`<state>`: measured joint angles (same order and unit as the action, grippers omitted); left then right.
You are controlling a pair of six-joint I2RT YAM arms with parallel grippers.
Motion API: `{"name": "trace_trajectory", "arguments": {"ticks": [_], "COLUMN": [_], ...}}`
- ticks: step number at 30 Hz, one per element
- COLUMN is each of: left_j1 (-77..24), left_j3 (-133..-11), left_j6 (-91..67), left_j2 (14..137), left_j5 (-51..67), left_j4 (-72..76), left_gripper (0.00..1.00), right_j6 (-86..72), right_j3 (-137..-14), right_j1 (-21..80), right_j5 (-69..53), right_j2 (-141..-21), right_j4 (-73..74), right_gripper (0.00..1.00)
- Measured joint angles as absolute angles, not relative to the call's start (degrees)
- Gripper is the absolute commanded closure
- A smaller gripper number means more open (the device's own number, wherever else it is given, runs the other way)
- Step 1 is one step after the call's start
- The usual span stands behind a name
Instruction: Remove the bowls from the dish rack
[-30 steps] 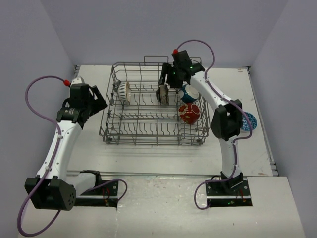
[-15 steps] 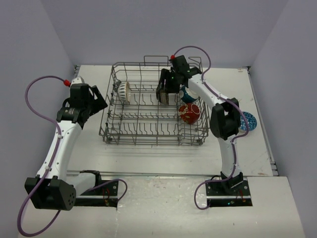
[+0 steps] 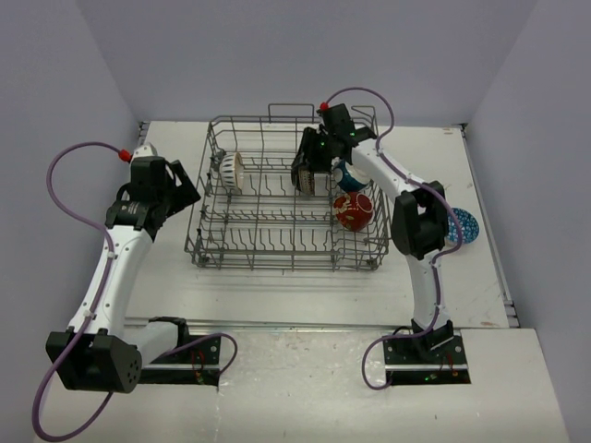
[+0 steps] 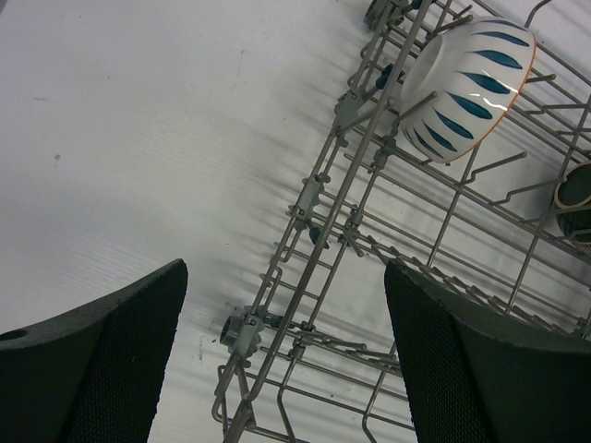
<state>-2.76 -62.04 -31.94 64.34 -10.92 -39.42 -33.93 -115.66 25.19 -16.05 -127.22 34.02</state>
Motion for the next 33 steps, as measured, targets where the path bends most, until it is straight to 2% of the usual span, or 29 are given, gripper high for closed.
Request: {"name": "trace_trajectory", "arguments": {"ticks": [5, 11, 23, 29, 33], "left_j1": [-2.79, -2.79, -2.79, -2.79, -2.79], "left_j3": [-62.00, -62.00, -62.00, -62.00, -62.00], "left_j6": [-31.94, -31.92, -31.90, -31.90, -31.90], "left_j2": [63.90, 63.61, 63.64, 63.64, 63.64], "left_j5": [-10.92, -10.94, -10.96, -10.94, -10.96], "left_j4": [-39.48, -39.48, -39.51, -39.51, -39.51], "left_gripper": [0.13, 0.13, 0.13, 0.13, 0.13], "right_j6": [-35.62, -38.04, -40.18, -40.95, -40.95], "right_j3": [-112.71, -108.44, -101.49, -99.96, -98.91], "right_j1": [25.04, 24.82, 23.99, 23.49, 23.20], "right_j5": [-16.19, -17.56, -20.01, -20.82, -21.74], "right_j2": [-127.22, -127.20, -124.33, -123.68, -123.11], "right_j4": [31.48, 27.75, 18.20, 15.31, 13.61], "right_gripper": [0.52, 0.63, 0.69, 0.99, 1.00]}}
